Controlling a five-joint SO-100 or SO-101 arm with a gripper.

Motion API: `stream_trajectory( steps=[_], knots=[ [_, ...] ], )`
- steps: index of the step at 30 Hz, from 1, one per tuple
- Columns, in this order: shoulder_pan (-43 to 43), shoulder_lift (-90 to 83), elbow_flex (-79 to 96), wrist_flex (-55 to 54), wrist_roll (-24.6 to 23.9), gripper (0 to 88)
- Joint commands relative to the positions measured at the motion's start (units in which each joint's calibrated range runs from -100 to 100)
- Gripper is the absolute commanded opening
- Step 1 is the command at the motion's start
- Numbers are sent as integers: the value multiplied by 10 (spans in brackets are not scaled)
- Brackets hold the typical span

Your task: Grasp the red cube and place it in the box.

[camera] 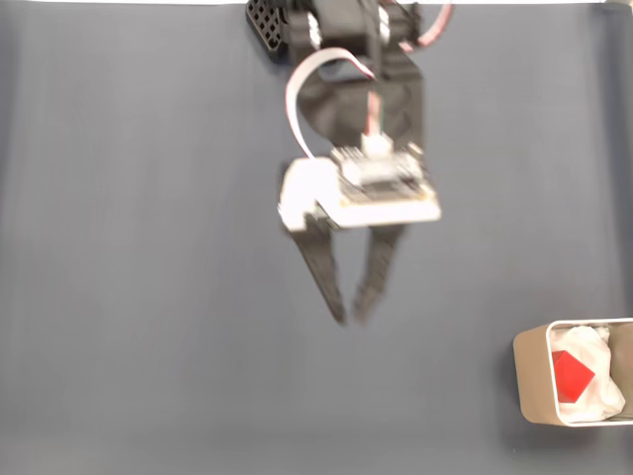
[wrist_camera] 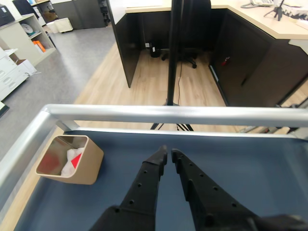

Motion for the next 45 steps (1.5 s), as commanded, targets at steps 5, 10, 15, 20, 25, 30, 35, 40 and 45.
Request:
stream_trajectory(
  steps=[5,10,15,20,25,30,35,40,45],
  knots=[
    [30,-237,245,-11,-2,0],
    [40,-330,372,-13,0,0],
    [38,-407,486,-15,4,0],
    [35,-483,598,-16,6,0],
    [36,-555,695,-14,8,0],
    [38,-610,768,-5,8,0],
    [36,-677,826,29,11,0],
    [39,-736,872,63,15,0],
    [35,-774,879,122,8,0]
  ],
)
